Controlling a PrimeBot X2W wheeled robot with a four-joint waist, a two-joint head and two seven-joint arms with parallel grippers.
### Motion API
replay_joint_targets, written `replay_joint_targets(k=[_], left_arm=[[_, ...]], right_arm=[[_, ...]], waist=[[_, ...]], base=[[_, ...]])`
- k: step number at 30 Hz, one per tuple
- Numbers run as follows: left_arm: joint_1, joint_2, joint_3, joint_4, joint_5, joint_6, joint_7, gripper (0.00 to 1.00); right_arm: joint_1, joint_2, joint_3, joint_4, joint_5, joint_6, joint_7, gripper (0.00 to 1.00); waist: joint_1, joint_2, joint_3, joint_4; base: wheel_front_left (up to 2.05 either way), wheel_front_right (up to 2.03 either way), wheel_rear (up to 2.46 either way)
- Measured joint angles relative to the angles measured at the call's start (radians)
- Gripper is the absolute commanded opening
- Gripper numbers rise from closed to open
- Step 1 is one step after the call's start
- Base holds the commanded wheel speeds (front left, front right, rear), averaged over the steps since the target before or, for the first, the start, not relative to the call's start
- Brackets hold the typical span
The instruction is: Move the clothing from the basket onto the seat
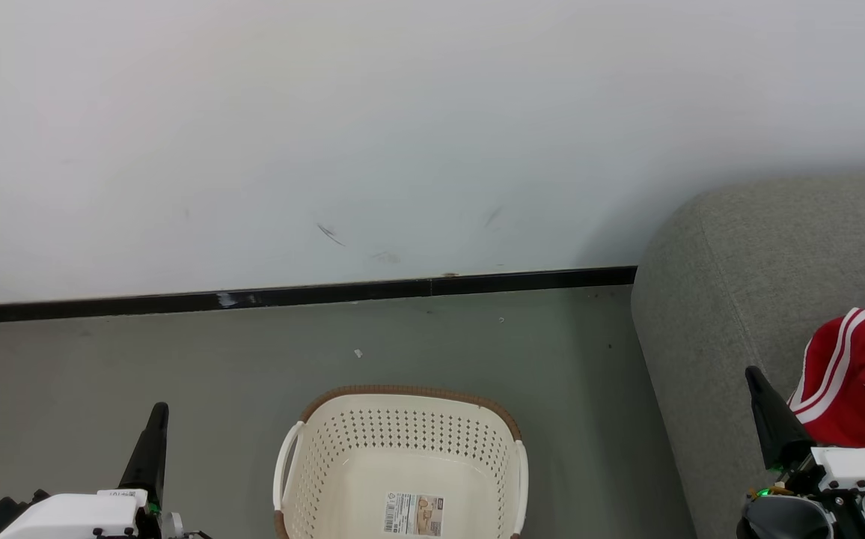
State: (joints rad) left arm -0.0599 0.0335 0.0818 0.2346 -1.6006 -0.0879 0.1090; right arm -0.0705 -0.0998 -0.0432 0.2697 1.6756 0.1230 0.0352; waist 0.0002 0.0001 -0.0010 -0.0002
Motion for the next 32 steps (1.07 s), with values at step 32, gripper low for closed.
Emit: replay_joint_targets(k=[32], left_arm=[[0.000, 0.000, 0.000, 0.000, 0.000, 0.000, 0.000, 0.00]], right_arm=[[0.000, 0.000, 0.000, 0.000, 0.000, 0.000, 0.000, 0.00]], waist=[[-0.0001, 0.0000, 0.000, 0.000]], base=[[0.00, 0.00, 0.00]])
